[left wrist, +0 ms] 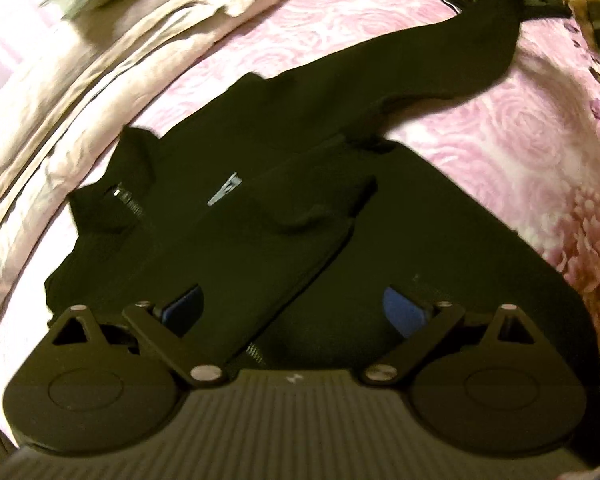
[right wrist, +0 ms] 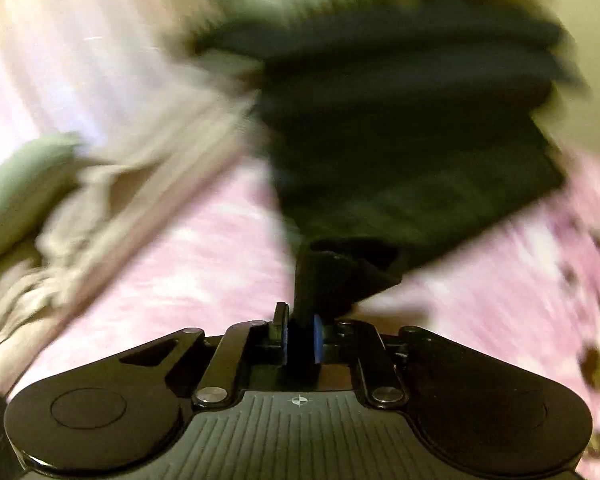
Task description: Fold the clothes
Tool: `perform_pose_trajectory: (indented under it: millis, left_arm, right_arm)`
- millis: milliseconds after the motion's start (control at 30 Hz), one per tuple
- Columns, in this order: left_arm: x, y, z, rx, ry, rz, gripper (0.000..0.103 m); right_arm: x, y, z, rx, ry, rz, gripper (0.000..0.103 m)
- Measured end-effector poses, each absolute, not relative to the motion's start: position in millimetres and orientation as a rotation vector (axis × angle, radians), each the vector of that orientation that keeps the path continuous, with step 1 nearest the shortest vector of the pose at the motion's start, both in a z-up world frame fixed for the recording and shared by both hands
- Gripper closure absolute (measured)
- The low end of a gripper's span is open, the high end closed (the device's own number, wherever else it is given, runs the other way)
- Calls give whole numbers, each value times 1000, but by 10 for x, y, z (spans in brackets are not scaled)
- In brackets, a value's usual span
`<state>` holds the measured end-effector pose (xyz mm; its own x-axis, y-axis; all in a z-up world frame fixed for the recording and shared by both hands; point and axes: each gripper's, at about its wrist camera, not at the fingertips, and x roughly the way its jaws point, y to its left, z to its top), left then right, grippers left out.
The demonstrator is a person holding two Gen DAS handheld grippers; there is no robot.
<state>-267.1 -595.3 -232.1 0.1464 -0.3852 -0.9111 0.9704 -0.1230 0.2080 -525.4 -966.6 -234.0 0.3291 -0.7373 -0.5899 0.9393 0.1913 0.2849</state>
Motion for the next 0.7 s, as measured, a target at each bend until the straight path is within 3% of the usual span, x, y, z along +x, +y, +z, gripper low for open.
perform_pose_trajectory:
  millis: [233,300,400,433,467,500,700]
  left_arm:
    - [-1984,-5205,-2193,1023,727,-1291,8]
    - [-1686,-4948,-2164,996,748,-1252,8]
    - [-1212,-4516,-2142,962,788,-1170,8]
    - [-1057,-4374,-2144,950,805,-1145,8]
    - [-925,-4251,-2161,948,821,-1123,8]
    - [-793,-4129,-2178,945,837,-1101,8]
    - [-327,-3809,-2296,931,880,-1061,8]
  right_arm:
    - [-3220,-8272,-1243,207,251,-775,94]
    - [-2610,-7641,-1208,117,242,-638,93]
    - [-1791,-6742,-1578,50,309,-439,91]
    - [-1521,-6464,-1782,19,367,-365,63]
    - [-1290,-6197,-2018,-9,432,-318,27]
    - [-1169,-6015,-2211,-7,477,-283,20]
    - [-1133,-5685,-2674,92,670,-276,20]
